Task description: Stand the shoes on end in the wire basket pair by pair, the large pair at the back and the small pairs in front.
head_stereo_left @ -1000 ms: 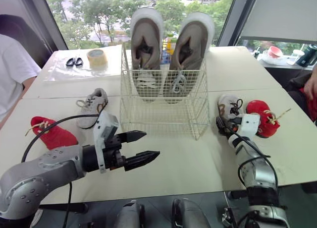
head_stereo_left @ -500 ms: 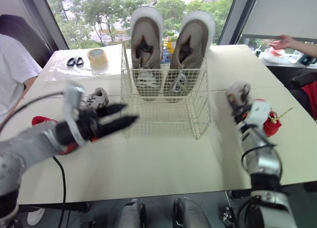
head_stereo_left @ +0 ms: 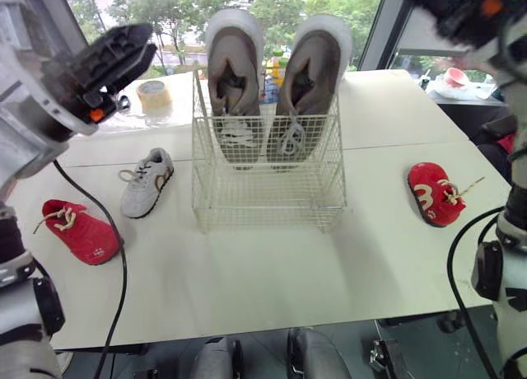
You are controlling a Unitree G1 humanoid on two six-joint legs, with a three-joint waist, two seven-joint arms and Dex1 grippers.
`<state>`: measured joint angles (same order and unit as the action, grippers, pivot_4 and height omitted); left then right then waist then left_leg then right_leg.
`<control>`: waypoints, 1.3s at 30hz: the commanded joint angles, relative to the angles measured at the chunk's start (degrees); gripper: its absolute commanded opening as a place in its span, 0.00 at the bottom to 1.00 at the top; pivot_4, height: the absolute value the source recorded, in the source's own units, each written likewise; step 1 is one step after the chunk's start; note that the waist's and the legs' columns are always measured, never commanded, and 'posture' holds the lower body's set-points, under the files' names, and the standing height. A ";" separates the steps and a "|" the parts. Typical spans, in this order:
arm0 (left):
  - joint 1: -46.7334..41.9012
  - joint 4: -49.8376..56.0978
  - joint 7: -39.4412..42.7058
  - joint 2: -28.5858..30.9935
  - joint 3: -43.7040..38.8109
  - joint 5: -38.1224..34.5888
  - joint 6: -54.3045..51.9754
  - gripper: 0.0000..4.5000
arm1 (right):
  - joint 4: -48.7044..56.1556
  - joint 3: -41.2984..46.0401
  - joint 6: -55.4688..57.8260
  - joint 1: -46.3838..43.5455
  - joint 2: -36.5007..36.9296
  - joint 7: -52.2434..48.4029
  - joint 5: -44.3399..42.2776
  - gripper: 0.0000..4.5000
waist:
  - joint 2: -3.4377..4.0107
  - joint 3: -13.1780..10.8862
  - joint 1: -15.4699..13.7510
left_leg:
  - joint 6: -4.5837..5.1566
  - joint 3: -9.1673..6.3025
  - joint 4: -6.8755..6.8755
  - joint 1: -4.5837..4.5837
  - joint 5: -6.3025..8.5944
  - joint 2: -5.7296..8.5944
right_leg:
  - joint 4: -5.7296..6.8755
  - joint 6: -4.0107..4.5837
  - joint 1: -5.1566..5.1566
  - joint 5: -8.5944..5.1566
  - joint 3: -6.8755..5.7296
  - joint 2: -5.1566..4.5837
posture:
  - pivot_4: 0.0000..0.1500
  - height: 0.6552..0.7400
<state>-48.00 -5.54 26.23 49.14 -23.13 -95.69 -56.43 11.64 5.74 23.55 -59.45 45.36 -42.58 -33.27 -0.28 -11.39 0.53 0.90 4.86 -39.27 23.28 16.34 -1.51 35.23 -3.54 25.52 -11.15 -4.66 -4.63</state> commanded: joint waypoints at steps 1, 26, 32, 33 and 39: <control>-3.40 -0.45 2.31 0.60 -0.78 -1.21 -2.47 1.00 | 2.77 -0.33 -0.68 -1.64 0.51 -4.15 -0.58 0.30 | -0.05 0.01 -0.16 | 0.00 -0.01 0.00 0.01 0.00 0.00 | -0.02 0.00 0.00 0.00 -0.02 -0.01 | 1.00 1.00; -14.40 -9.00 22.91 -2.91 7.37 16.88 -11.14 0.70 | 5.53 -7.81 -13.06 1.04 -5.50 -13.81 10.27 0.29 | -0.09 0.02 0.12 | -0.46 0.02 0.00 0.02 -0.26 0.03 | -0.01 0.00 0.02 0.00 -0.05 0.01 | 1.00 1.00; -15.05 -10.07 24.30 -3.64 5.71 17.81 -11.90 0.06 | 5.87 -8.30 -13.48 1.22 -5.94 -14.22 11.33 0.29 | -0.09 0.02 0.12 | -0.46 -0.01 0.01 0.01 -0.26 0.01 | 0.01 0.00 0.03 0.00 -0.05 0.00 | 1.00 1.00; -15.01 -9.85 24.13 -3.72 5.48 17.89 -11.93 0.06 | 5.82 -8.37 -13.56 1.32 -5.91 -14.30 11.61 0.29 | -0.09 0.02 0.11 | -0.46 -0.01 0.00 0.01 -0.26 0.01 | 0.01 0.00 0.03 0.00 -0.05 0.00 | 1.00 1.00; -14.64 -9.73 16.09 -7.16 -0.02 14.65 -10.53 0.06 | 5.12 -4.94 -5.99 4.16 -5.68 -10.88 8.44 0.78 | -0.15 0.04 -0.01 | -0.46 -0.03 0.00 0.02 -0.26 0.01 | 0.02 0.00 0.02 0.00 -0.04 -0.03 | 1.00 1.00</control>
<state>-61.23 -15.76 44.68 41.89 -17.86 -78.18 -68.59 15.44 -2.25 14.50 -56.30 39.55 -54.89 -22.31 -0.42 -11.35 0.51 0.44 4.81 -39.28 23.29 16.08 -1.49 35.25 -3.54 25.54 -11.15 -4.70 -4.67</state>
